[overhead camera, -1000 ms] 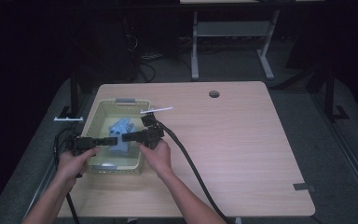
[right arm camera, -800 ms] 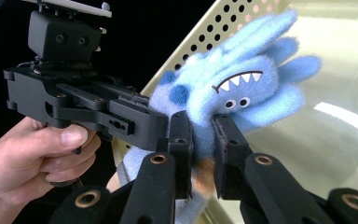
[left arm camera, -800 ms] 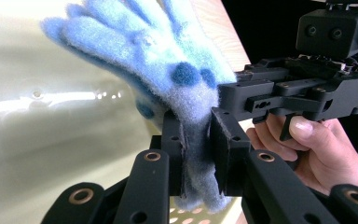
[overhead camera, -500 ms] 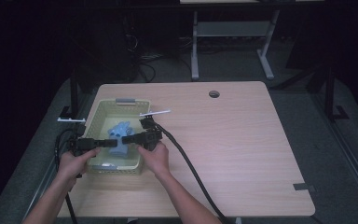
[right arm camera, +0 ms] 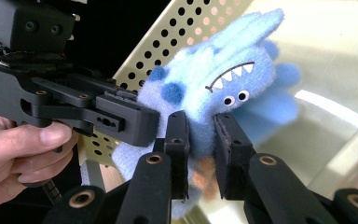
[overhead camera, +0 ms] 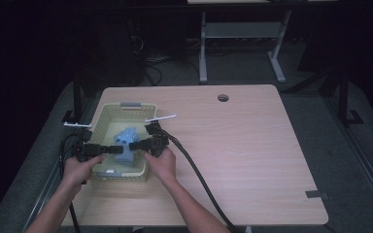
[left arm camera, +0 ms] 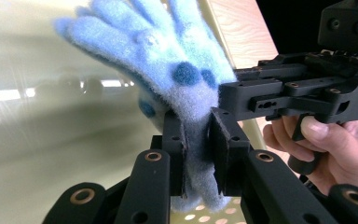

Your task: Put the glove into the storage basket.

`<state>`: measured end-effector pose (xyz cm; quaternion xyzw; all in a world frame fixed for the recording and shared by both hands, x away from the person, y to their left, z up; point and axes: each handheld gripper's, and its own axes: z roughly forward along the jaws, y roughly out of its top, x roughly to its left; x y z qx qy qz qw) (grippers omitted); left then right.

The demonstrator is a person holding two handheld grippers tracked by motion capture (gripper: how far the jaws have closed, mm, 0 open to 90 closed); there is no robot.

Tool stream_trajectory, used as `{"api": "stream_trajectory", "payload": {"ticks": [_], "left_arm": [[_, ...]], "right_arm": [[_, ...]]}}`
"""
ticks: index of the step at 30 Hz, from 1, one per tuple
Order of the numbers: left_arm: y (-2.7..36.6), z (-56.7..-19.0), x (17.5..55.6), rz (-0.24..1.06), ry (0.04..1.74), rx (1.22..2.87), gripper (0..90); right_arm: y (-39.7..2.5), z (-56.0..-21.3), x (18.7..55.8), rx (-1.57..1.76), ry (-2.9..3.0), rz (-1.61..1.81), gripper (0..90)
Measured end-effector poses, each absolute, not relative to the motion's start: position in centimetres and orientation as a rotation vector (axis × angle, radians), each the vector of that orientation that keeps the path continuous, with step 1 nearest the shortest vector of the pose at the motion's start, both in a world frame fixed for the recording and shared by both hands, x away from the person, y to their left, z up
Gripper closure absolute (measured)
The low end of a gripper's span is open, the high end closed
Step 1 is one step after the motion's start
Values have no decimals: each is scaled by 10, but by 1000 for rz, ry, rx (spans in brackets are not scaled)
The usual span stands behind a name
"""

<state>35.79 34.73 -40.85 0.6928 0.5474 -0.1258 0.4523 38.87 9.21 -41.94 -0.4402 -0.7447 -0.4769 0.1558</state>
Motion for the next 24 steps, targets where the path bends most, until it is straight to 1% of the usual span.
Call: {"api": "stream_trajectory", "payload": {"ticks": [5,8,12,16,18,20,23,24], "left_arm": [[345,-409,358,-279,1372,1749,777],[341,-410,359,-220,1401,1838,778],[333,-410,362,-175,1432,1950,778],[327,-411,365,-171,1469,2020,773],[325,-413,367,-164,1475,2082,752],[323,-413,367,-150,1488,2090,712],[320,-410,367,-121,1512,2106,616],[322,-409,367,-114,1512,2124,598]], "right_arm": [[92,-419,389,-1267,-2158,-1352,763],[90,-417,388,-1286,-2176,-1353,744],[85,-410,387,-1285,-2197,-1370,736],[82,-406,384,-1267,-2224,-1380,734],[80,-406,384,-1263,-2229,-1389,734],[78,-404,383,-1265,-2229,-1389,731],[73,-403,383,-1264,-2232,-1400,730],[72,-402,382,-1272,-2222,-1403,730]]}}
